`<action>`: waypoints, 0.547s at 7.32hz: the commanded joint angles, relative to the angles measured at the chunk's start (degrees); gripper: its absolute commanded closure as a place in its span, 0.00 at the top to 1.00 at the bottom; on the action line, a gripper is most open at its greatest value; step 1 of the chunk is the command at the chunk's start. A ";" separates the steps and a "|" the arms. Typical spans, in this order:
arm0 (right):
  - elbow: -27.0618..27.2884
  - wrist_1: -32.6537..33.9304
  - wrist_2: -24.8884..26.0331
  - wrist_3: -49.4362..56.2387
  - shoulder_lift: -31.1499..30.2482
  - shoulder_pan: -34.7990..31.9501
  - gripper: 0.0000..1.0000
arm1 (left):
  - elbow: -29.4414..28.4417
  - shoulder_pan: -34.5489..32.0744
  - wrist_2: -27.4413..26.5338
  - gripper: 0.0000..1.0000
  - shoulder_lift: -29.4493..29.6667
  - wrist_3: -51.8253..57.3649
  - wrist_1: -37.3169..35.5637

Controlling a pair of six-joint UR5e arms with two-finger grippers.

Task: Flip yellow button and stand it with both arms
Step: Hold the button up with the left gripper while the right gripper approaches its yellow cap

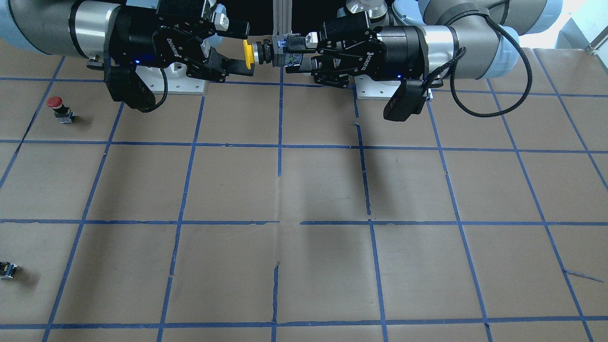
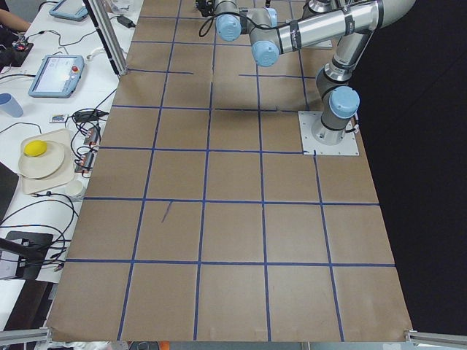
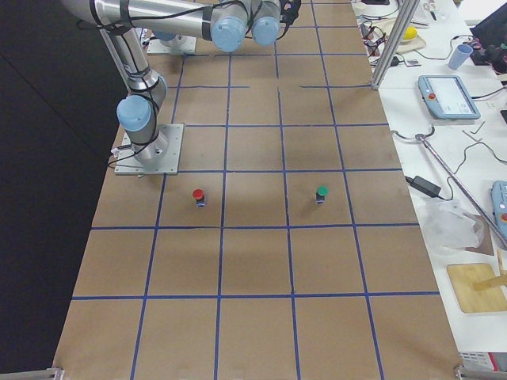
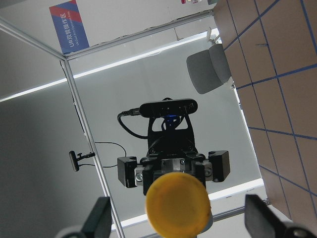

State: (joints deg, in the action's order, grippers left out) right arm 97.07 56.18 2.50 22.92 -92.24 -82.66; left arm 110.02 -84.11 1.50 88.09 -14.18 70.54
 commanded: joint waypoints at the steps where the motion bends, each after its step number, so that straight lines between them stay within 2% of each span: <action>1: -0.12 0.85 0.40 0.02 -0.05 -0.22 0.61 | 0.02 0.00 -0.01 0.11 -0.02 -0.06 -0.31; 2: 0.05 0.86 0.40 0.11 -0.05 -0.22 0.46 | 0.11 0.00 0.08 0.11 0.07 -0.06 -0.31; 3: -0.21 1.03 0.49 0.11 -0.05 -0.22 0.40 | 0.11 0.00 0.08 0.11 0.24 -0.06 -0.40; 4: -0.21 1.47 0.58 -0.07 -0.13 -0.22 0.40 | 0.28 0.00 0.00 0.11 -0.19 0.02 -0.31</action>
State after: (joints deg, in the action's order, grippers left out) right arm 96.93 57.23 2.97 22.98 -92.31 -82.88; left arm 110.16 -84.11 1.56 88.13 -14.22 70.19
